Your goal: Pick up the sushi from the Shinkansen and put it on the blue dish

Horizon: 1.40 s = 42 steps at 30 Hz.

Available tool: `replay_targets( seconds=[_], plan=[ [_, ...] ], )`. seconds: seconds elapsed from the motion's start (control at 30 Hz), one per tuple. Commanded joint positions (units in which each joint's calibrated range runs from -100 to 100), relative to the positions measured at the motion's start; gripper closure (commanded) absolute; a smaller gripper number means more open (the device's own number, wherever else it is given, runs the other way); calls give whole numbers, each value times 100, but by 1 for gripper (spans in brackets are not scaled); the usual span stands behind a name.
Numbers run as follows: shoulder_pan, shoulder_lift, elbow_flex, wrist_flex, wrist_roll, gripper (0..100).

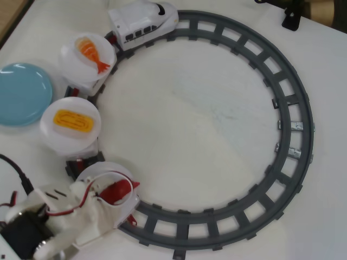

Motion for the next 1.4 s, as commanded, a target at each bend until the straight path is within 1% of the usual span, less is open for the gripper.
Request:
replay_targets(
  seconds=[0.0,0.13,0.43,0.57,0.67,0.77,0.97,1.03,1.13,1.27,1.37],
  plan=[
    [-691,-87,-344,-329,-457,97],
    [-1360,-87,-1011,-295,-886,97],
    [-2161,-79,-1985,-329,-1409,97],
    [-2795,-70,-2264,-397,-1864,97],
    [-3393,-70,-2291,-805,-2266,97],
    [-4018,21,-2246,-1331,-2538,97],
    [-4863,502,-1985,-2223,-3093,97],
    [-5031,917,-2003,-2350,-3197,97],
    [-5189,1730,-2219,-2342,-3208,97],
    [-5154,2891,-2706,-2291,-3177,97],
    [-5127,3654,-3265,-1951,-3093,97]
  ],
)
